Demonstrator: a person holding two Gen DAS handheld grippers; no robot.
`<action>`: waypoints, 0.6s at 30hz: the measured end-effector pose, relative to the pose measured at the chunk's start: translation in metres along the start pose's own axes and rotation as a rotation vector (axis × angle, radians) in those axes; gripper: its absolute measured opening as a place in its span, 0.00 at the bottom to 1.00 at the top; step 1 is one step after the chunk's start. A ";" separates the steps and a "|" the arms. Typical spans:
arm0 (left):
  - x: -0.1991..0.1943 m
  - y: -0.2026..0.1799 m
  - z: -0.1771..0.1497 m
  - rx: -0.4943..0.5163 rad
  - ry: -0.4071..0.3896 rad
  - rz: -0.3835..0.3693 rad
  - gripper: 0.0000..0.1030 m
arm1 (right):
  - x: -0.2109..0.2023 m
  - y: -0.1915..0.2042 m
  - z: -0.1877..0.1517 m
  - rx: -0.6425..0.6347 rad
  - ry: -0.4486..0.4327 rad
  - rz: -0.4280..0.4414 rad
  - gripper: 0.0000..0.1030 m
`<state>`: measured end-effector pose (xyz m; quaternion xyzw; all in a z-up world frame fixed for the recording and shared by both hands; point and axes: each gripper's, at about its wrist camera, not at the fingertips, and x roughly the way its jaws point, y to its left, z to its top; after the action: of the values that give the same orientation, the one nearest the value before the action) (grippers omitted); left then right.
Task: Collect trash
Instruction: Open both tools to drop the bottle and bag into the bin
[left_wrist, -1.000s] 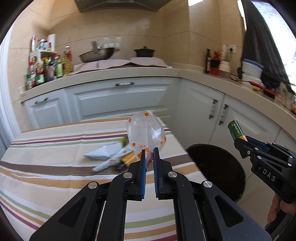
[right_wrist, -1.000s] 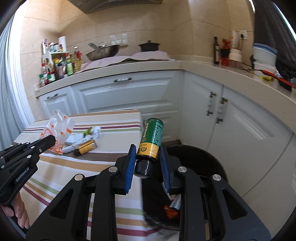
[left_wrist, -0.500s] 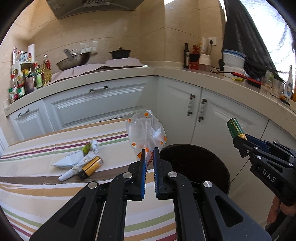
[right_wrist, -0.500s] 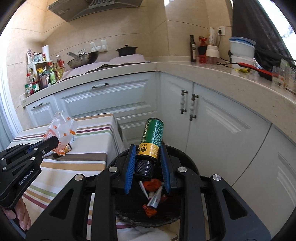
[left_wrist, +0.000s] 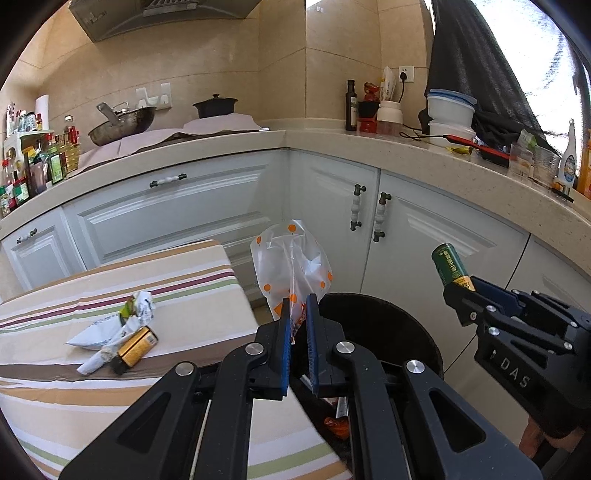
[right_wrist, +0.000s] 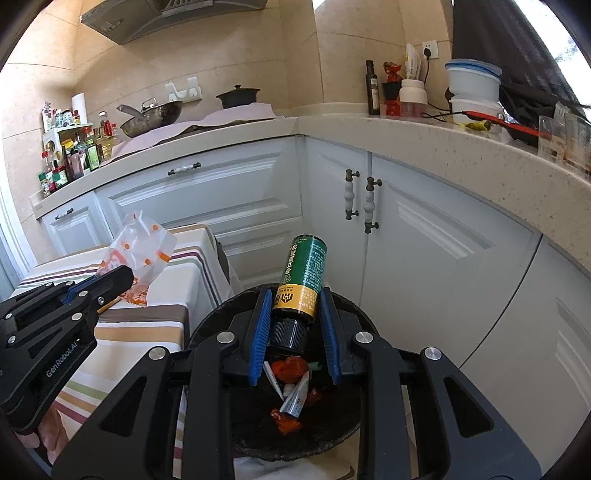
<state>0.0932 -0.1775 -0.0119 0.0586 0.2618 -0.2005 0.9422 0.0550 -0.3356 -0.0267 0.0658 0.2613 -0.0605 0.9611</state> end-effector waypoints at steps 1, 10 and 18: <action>0.003 -0.002 0.001 0.002 -0.004 0.001 0.08 | 0.003 -0.001 0.000 0.002 0.003 -0.002 0.25; 0.042 -0.005 -0.003 0.001 0.041 0.035 0.32 | 0.037 -0.010 0.000 0.043 0.041 0.002 0.42; 0.027 0.011 0.001 -0.040 0.017 0.063 0.47 | 0.026 -0.004 0.003 0.047 0.008 -0.017 0.63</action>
<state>0.1192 -0.1773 -0.0253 0.0498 0.2720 -0.1649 0.9468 0.0783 -0.3419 -0.0382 0.0862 0.2643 -0.0747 0.9577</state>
